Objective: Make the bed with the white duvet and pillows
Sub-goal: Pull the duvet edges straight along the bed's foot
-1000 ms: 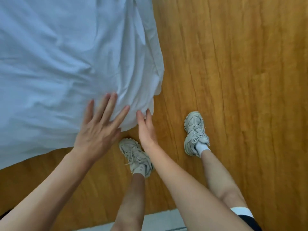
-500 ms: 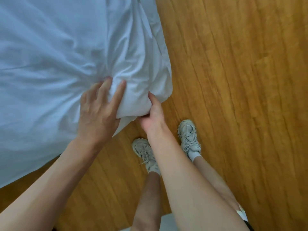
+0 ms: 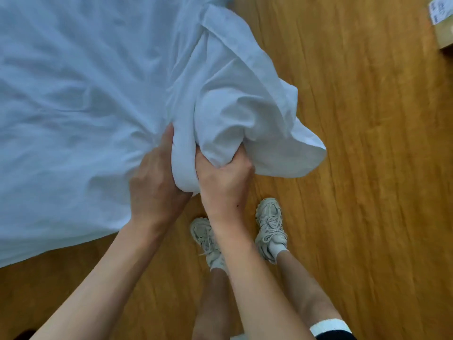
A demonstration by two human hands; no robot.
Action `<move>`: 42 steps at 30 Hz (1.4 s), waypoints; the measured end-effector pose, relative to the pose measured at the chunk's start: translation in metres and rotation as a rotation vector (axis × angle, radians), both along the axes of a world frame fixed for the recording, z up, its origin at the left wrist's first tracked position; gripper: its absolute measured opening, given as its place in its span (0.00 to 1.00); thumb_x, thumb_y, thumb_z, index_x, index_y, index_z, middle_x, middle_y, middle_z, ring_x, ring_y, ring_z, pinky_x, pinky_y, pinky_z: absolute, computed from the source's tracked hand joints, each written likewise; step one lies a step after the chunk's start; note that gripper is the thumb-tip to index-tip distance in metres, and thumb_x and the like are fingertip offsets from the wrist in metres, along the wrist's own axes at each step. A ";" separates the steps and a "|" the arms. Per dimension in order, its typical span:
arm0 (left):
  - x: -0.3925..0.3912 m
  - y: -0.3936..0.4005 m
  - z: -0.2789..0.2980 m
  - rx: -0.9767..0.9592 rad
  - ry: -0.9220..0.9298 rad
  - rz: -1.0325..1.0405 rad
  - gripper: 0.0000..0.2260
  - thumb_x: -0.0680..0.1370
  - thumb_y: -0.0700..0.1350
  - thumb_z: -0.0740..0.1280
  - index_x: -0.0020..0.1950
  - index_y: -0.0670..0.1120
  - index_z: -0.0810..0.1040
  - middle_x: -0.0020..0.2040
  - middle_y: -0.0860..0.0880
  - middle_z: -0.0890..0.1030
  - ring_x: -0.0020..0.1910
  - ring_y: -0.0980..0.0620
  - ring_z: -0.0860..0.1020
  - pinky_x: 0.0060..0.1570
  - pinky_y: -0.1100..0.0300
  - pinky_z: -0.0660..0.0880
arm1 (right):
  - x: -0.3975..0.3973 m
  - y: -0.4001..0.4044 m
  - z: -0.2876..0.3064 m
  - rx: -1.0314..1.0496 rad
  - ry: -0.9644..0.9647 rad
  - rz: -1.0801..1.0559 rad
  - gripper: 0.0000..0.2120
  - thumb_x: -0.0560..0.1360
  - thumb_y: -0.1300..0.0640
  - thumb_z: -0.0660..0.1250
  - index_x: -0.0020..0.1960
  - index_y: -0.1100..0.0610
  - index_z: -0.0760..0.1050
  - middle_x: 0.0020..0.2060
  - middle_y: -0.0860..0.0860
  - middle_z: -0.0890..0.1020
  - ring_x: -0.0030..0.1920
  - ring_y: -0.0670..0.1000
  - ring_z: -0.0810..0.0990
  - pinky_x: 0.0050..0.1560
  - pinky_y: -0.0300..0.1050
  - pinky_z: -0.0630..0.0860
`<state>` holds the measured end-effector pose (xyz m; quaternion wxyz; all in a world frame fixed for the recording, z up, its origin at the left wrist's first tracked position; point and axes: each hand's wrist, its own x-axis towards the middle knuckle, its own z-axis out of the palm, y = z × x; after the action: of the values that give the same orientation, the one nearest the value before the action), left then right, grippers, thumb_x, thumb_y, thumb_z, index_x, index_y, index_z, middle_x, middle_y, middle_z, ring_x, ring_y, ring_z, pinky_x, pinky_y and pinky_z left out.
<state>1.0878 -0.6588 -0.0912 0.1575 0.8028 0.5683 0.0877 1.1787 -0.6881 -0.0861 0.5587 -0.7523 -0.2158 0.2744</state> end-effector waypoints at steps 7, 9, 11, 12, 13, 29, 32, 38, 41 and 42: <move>-0.016 0.019 0.016 -0.191 -0.357 0.385 0.24 0.70 0.55 0.66 0.61 0.44 0.72 0.45 0.43 0.82 0.44 0.37 0.79 0.41 0.46 0.76 | -0.019 0.010 0.022 -0.070 0.140 0.121 0.35 0.66 0.35 0.70 0.67 0.53 0.71 0.62 0.46 0.77 0.65 0.46 0.74 0.65 0.51 0.72; -0.017 0.020 0.023 -0.205 -0.385 0.382 0.24 0.69 0.55 0.67 0.62 0.46 0.72 0.46 0.45 0.82 0.45 0.38 0.78 0.42 0.46 0.75 | -0.027 0.005 0.024 -0.057 0.350 -0.035 0.43 0.61 0.31 0.73 0.70 0.49 0.67 0.64 0.44 0.76 0.65 0.43 0.73 0.65 0.49 0.72; -0.022 0.024 0.026 -0.249 -0.426 0.447 0.23 0.69 0.54 0.67 0.62 0.49 0.71 0.46 0.51 0.80 0.47 0.41 0.78 0.43 0.49 0.74 | -0.033 0.001 0.021 -0.061 0.593 -0.153 0.46 0.60 0.31 0.75 0.72 0.43 0.63 0.64 0.41 0.76 0.64 0.40 0.75 0.62 0.45 0.74; -0.025 0.026 0.027 -0.280 -0.449 0.485 0.23 0.69 0.54 0.67 0.63 0.51 0.71 0.45 0.56 0.78 0.48 0.43 0.77 0.44 0.50 0.73 | -0.034 0.001 0.019 -0.086 0.675 -0.193 0.45 0.61 0.32 0.74 0.73 0.41 0.62 0.63 0.39 0.76 0.62 0.40 0.76 0.58 0.42 0.75; -0.028 0.029 0.028 -0.308 -0.475 0.520 0.23 0.68 0.54 0.66 0.62 0.52 0.71 0.45 0.61 0.76 0.48 0.45 0.76 0.43 0.52 0.71 | -0.032 0.002 0.016 -0.109 0.741 -0.236 0.44 0.61 0.32 0.74 0.73 0.39 0.61 0.61 0.38 0.77 0.59 0.41 0.77 0.54 0.40 0.75; -0.058 0.104 0.028 -0.605 -0.472 0.446 0.26 0.72 0.57 0.68 0.69 0.61 0.66 0.56 0.59 0.78 0.54 0.53 0.77 0.44 0.58 0.69 | -0.068 0.042 -0.020 -0.191 0.922 -0.345 0.43 0.59 0.27 0.72 0.70 0.43 0.70 0.65 0.45 0.77 0.65 0.50 0.76 0.68 0.56 0.70; -0.046 0.106 0.025 -0.679 -0.505 0.503 0.33 0.76 0.52 0.68 0.77 0.59 0.55 0.65 0.59 0.74 0.64 0.52 0.73 0.51 0.61 0.63 | -0.073 0.034 -0.011 -0.137 0.688 -0.379 0.37 0.64 0.34 0.72 0.70 0.43 0.70 0.64 0.44 0.77 0.65 0.48 0.76 0.68 0.57 0.70; -0.054 0.120 0.041 -0.412 -0.400 0.156 0.48 0.70 0.59 0.70 0.76 0.61 0.37 0.65 0.55 0.72 0.52 0.57 0.76 0.37 0.64 0.68 | -0.078 0.064 0.009 -0.060 0.599 -0.335 0.45 0.61 0.36 0.76 0.74 0.41 0.62 0.70 0.42 0.71 0.70 0.46 0.69 0.70 0.58 0.66; -0.057 0.128 0.042 -0.192 -0.228 -0.146 0.40 0.73 0.59 0.65 0.77 0.56 0.45 0.71 0.45 0.66 0.61 0.47 0.74 0.35 0.61 0.67 | -0.083 0.086 0.018 -0.106 0.464 -0.379 0.42 0.63 0.35 0.75 0.72 0.37 0.62 0.68 0.39 0.72 0.69 0.44 0.70 0.69 0.57 0.68; -0.056 0.131 0.042 -0.175 -0.199 -0.197 0.37 0.73 0.59 0.64 0.77 0.55 0.49 0.70 0.44 0.68 0.60 0.45 0.75 0.34 0.61 0.66 | -0.088 0.089 0.021 -0.115 0.423 -0.409 0.40 0.63 0.34 0.74 0.72 0.36 0.62 0.67 0.37 0.72 0.69 0.43 0.71 0.68 0.56 0.69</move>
<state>1.0318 -0.5281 -0.0487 0.2899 0.8253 0.4739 0.1011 1.0911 -0.5988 -0.0648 0.5914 -0.7368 0.0773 0.3184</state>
